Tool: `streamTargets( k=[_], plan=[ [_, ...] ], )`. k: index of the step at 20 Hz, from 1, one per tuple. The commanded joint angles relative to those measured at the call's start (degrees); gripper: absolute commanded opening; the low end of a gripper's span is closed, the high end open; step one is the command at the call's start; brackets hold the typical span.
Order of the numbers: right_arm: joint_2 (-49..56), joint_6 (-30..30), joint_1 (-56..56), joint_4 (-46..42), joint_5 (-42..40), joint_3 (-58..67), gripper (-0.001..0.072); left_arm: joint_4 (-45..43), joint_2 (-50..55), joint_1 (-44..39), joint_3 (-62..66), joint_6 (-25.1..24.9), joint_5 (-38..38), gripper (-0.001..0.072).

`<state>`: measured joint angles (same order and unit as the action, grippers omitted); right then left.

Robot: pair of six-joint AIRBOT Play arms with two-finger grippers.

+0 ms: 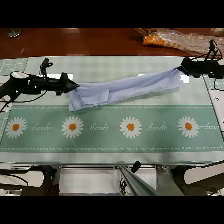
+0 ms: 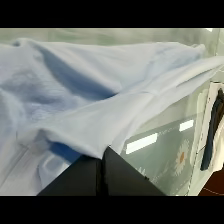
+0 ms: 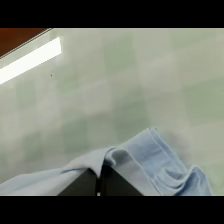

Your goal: Fold the shirts.

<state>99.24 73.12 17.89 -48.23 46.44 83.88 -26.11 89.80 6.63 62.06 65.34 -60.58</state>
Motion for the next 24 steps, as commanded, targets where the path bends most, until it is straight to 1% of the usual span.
streamTargets(
  k=[1, 2, 3, 4, 5, 6, 7, 8, 9, 10, 11, 13, 16, 17, 19, 22, 23, 24],
  plan=[
    [3.3, 0.4, -1.1, -0.2, -3.1, 0.4, 0.0031, 0.0, 5.0, 0.2, 0.7, 0.0, -0.5, 0.0022],
    [3.9, 0.3, -1.4, -0.2, -3.6, 0.4, 0.0040, 0.0, 5.5, 0.2, 0.7, 0.0, -0.5, 0.0059],
    [4.2, 0.3, -1.6, -0.2, -3.7, 0.4, 0.0144, 0.0, 5.8, 0.2, 0.7, 0.0, -0.6, 0.0136],
    [4.3, -0.1, -1.6, -0.3, -3.9, 0.5, 0.0295, 0.0, 5.9, 0.2, 0.7, 0.0, -0.6, 0.0298],
    [4.0, -1.4, -1.5, -0.4, -3.8, 0.5, 0.0390, 0.0, 5.9, 0.3, 0.7, 0.0, -0.7, 0.0406],
    [3.4, -2.6, -0.8, -1.0, -3.5, 0.5, 0.0413, 0.0, 5.8, 0.6, 0.8, 0.0, -1.8, 0.0409],
    [2.6, -2.4, 0.1, -3.0, -3.4, 0.5, 0.0444, 0.0, 5.7, 1.1, 1.0, -0.2, -3.3, 0.0410],
    [1.6, -1.2, 1.2, -5.7, -2.9, 0.5, 0.0451, 0.0, 5.6, 1.6, 1.0, -0.2, -4.7, 0.0409],
    [0.7, 1.2, 2.6, -9.1, -2.0, 0.5, 0.0467, 0.0, 5.4, 2.2, 1.0, -0.2, -6.2, 0.0409],
    [0.1, 3.4, 4.0, -11.7, -0.3, 0.5, 0.0556, 0.0, 5.1, 2.8, 1.0, -0.2, -7.8, 0.0409],
    [0.0, 4.1, 5.4, -12.1, 2.3, 0.5, 0.0605, 0.0, 4.9, 3.1, 1.0, -0.2, -8.8, 0.0409],
    [1.0, 3.7, 8.0, -10.3, 8.3, 0.4, 0.0606, 0.0, 4.2, 3.3, 1.0, -0.2, -10.2, 0.0409],
    [4.2, 0.8, 9.8, -1.4, 14.3, 0.4, 0.0606, 0.0, 3.0, 2.8, 1.0, -0.3, -11.8, 0.0408],
    [5.4, 0.0, 9.7, 1.5, 15.0, 0.4, 0.0607, 0.0, 2.3, 2.6, 1.0, -0.9, -12.0, 0.0405],
    [7.3, 0.1, 8.5, 4.6, 15.1, 0.4, 0.0606, 0.0, 0.4, 2.6, 1.0, -1.3, -11.7, 0.0380],
    [9.7, 0.1, 5.8, 8.2, 14.1, 0.4, 0.0601, 0.0, -2.9, 2.6, 1.0, -1.3, -10.4, 0.0380],
    [10.2, 0.1, 4.6, 8.9, 13.2, 0.4, 0.0569, 0.0, -3.8, 2.6, 1.0, -1.3, -10.4, 0.0379],
    [10.3, 0.0, 3.3, 8.7, 12.0, 0.5, 0.0399, 0.0, -4.6, 2.6, 1.0, -1.3, -10.4, 0.0359]
  ],
)
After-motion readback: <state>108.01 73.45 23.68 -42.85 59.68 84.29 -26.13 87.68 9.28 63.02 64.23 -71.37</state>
